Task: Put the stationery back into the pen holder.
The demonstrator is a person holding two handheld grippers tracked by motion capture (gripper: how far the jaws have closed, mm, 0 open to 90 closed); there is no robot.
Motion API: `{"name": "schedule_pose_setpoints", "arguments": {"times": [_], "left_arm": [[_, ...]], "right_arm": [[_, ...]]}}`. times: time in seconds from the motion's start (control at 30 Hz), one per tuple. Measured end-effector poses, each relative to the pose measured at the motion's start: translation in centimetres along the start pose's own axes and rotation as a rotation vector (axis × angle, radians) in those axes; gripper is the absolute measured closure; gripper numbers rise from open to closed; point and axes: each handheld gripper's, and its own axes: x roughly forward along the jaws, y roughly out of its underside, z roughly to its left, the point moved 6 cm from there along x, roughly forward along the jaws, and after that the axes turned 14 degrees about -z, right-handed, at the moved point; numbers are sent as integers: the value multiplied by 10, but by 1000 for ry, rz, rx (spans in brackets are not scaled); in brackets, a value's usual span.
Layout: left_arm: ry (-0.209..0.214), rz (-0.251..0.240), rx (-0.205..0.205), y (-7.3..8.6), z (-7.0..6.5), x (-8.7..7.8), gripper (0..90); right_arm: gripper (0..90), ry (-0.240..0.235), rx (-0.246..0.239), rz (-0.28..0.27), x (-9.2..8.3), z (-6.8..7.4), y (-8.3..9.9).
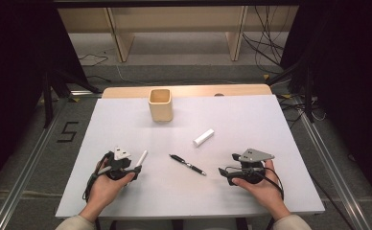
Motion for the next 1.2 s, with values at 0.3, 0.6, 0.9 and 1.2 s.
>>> {"name": "schedule_pose_setpoints", "arguments": {"times": [0.3, 0.6, 0.9, 1.2], "left_arm": [[-10, 98, 12, -2, 1, 6, 607], [-15, 213, 10, -5, -1, 15, 650], [-8, 272, -9, -4, 0, 17, 678], [-6, 292, -21, -6, 0, 18, 704]], "right_arm": [[231, 1, -1, -5, 0, 1, -1], [233, 1, -1, -8, 0, 0, -1], [234, 0, -8, -8, 0, 0, -1], [234, -2, -9, -5, 0, 1, -1]]}}
